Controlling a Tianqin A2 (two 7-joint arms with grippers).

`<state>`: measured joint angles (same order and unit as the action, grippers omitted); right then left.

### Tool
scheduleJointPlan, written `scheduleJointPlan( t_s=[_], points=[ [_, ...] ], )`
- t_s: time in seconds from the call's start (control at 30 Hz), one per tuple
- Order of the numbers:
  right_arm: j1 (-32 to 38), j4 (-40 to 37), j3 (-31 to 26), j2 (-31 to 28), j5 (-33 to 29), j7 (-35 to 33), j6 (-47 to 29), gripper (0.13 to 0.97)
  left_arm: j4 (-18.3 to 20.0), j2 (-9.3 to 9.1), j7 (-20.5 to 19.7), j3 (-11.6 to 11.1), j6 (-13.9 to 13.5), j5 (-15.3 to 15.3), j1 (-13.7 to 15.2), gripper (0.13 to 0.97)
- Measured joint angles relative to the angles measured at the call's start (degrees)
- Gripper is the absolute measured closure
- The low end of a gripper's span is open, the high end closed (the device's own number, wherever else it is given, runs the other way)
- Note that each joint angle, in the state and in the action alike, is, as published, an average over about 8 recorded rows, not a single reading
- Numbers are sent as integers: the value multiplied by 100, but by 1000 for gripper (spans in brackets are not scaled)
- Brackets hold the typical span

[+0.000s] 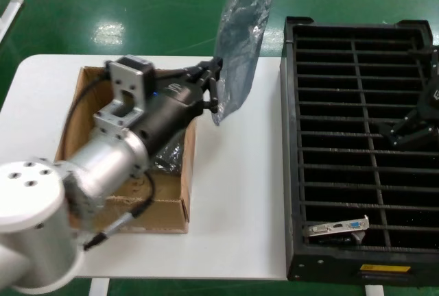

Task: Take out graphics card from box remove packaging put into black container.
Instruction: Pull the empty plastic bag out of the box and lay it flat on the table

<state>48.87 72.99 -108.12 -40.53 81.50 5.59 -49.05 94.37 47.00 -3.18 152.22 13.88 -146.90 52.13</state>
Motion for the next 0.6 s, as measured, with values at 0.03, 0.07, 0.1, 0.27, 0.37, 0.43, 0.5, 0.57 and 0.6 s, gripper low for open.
scheduleJointPlan(
  t_s=[0.03,0.07,0.1,0.27,0.37,0.43,0.5,0.57,0.6],
  points=[
    [0,0,0,0,0,0,0,129,-52,-108,116,131,204,-214,83,959],
    [0,0,0,0,0,0,0,129,-99,-214,235,240,391,-408,152,959],
    [0,0,0,0,0,0,0,129,-138,-308,344,320,551,-567,203,959],
    [0,0,0,0,0,0,0,129,-203,-607,673,501,1024,-963,313,959],
    [0,0,0,0,0,0,0,129,-151,-690,782,530,1150,-1032,305,959],
    [0,0,0,0,0,0,0,129,-108,-738,859,539,1220,-1054,270,959],
    [0,0,0,0,0,0,0,129,-73,-788,952,545,1296,-1067,216,959],
    [0,0,0,0,0,0,0,129,-45,-838,1070,548,1386,-1074,148,959],
    [0,0,0,0,0,0,0,129,-34,-861,1146,549,1442,-1076,110,959]
  ],
)
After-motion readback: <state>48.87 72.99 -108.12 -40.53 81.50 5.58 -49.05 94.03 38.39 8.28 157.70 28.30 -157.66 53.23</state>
